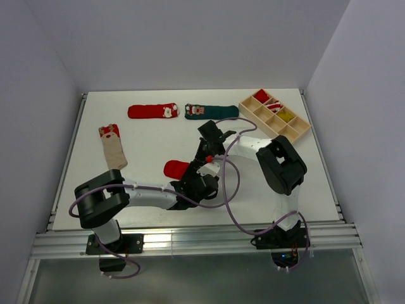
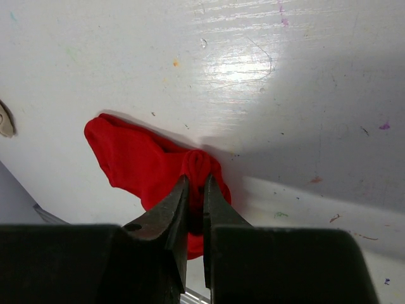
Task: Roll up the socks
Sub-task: Roll the sock at the center of the board.
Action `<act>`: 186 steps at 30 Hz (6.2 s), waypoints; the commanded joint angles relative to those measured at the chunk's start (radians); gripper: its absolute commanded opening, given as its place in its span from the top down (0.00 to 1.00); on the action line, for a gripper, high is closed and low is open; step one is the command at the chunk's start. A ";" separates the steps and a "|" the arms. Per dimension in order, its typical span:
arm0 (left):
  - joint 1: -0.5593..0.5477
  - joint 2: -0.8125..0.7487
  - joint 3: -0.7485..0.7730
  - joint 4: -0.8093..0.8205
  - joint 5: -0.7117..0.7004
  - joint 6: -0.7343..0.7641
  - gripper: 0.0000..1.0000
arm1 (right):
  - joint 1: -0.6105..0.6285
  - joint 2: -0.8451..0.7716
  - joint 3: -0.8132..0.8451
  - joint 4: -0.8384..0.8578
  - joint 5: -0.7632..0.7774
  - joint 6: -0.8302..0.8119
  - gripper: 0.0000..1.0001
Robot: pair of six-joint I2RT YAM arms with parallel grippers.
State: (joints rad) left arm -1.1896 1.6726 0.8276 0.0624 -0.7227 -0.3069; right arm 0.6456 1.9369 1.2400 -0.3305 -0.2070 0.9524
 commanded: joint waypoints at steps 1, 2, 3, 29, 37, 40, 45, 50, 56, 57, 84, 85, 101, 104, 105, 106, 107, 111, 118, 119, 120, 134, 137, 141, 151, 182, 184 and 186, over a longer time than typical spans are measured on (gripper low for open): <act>-0.007 0.021 0.064 -0.041 -0.141 0.049 0.24 | 0.003 0.022 0.018 -0.027 0.026 -0.021 1.00; -0.008 0.032 0.068 -0.044 -0.159 0.051 0.25 | 0.002 0.022 0.015 -0.025 0.024 -0.021 1.00; -0.010 0.036 0.073 -0.045 -0.167 0.055 0.25 | 0.000 0.022 0.013 -0.024 0.020 -0.021 1.00; -0.010 0.165 0.153 -0.257 -0.165 -0.150 0.77 | -0.018 0.004 -0.004 -0.001 0.009 -0.012 1.00; 0.013 0.095 0.098 -0.230 -0.086 -0.222 0.99 | -0.026 -0.041 -0.059 0.062 -0.005 0.002 1.00; 0.057 0.012 0.033 -0.159 0.032 -0.248 0.99 | -0.031 -0.064 -0.085 0.091 -0.005 0.012 0.90; 0.162 -0.108 -0.068 -0.073 0.204 -0.305 0.99 | -0.038 -0.116 -0.120 0.152 0.008 0.023 0.70; 0.245 -0.180 -0.153 0.016 0.374 -0.362 0.99 | -0.044 -0.154 -0.119 0.171 0.030 0.022 0.53; 0.334 -0.212 -0.223 0.076 0.500 -0.431 0.99 | -0.046 -0.204 -0.165 0.226 0.054 0.051 0.42; 0.347 -0.215 -0.235 0.103 0.544 -0.439 0.99 | -0.044 -0.207 -0.181 0.235 0.052 0.058 0.41; 0.639 -0.189 -0.515 0.505 0.956 -0.722 0.99 | 0.065 -0.064 -0.119 0.283 -0.038 0.098 0.31; 0.639 -0.188 -0.516 0.507 0.957 -0.724 0.99 | 0.069 -0.061 -0.114 0.281 -0.038 0.095 0.31; 0.657 -0.168 -0.533 0.551 0.993 -0.741 0.99 | 0.086 -0.013 -0.091 0.283 -0.061 0.080 0.41; 0.663 -0.160 -0.541 0.568 1.008 -0.752 0.99 | 0.088 -0.003 -0.088 0.281 -0.061 0.077 0.43; 0.665 -0.151 -0.541 0.580 1.011 -0.756 0.99 | 0.088 0.000 -0.086 0.275 -0.063 0.072 0.43; 0.665 -0.146 -0.542 0.586 1.014 -0.759 0.99 | 0.088 0.002 -0.086 0.275 -0.062 0.069 0.43; 0.667 -0.140 -0.544 0.594 1.026 -0.762 0.99 | 0.088 0.010 -0.083 0.274 -0.061 0.069 0.44; 0.668 -0.123 -0.544 0.608 1.034 -0.767 0.99 | 0.088 0.011 -0.082 0.269 -0.055 0.060 0.62; 0.667 -0.134 -0.524 0.567 1.026 -0.735 0.77 | 0.088 0.000 -0.028 0.162 0.007 -0.001 1.00; 0.667 -0.146 -0.518 0.556 1.020 -0.730 0.73 | 0.088 -0.001 -0.013 0.128 0.023 -0.010 1.00; 0.665 -0.155 -0.513 0.545 1.016 -0.716 0.61 | 0.088 -0.003 -0.008 0.113 0.046 -0.020 1.00; 0.339 -0.332 -0.236 0.100 0.366 -0.346 0.20 | 0.034 -0.018 0.016 -0.081 0.185 0.009 1.00; 0.219 -0.269 -0.157 0.053 0.179 -0.256 0.22 | 0.022 -0.024 0.001 -0.076 0.179 0.016 1.00; 0.110 -0.153 -0.059 0.002 0.007 -0.187 0.23 | 0.008 -0.030 -0.008 -0.073 0.169 0.022 1.00; 0.048 0.019 0.070 -0.047 -0.135 -0.135 0.28 | -0.011 -0.049 -0.048 -0.055 0.149 0.028 1.00; 0.044 0.164 0.084 0.011 -0.161 -0.173 0.68 | -0.021 -0.044 -0.109 0.051 0.032 0.065 1.00; 0.047 0.164 0.079 0.007 -0.161 -0.193 0.75 | -0.024 -0.049 -0.114 0.064 0.015 0.066 1.00; 0.061 0.150 0.064 0.010 -0.139 -0.216 0.79 | -0.026 -0.059 -0.128 0.087 0.006 0.071 1.00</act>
State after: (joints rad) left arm -1.1427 1.8168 0.8986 0.0700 -0.8700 -0.4770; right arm 0.6189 1.8999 1.1496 -0.2253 -0.1978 1.0210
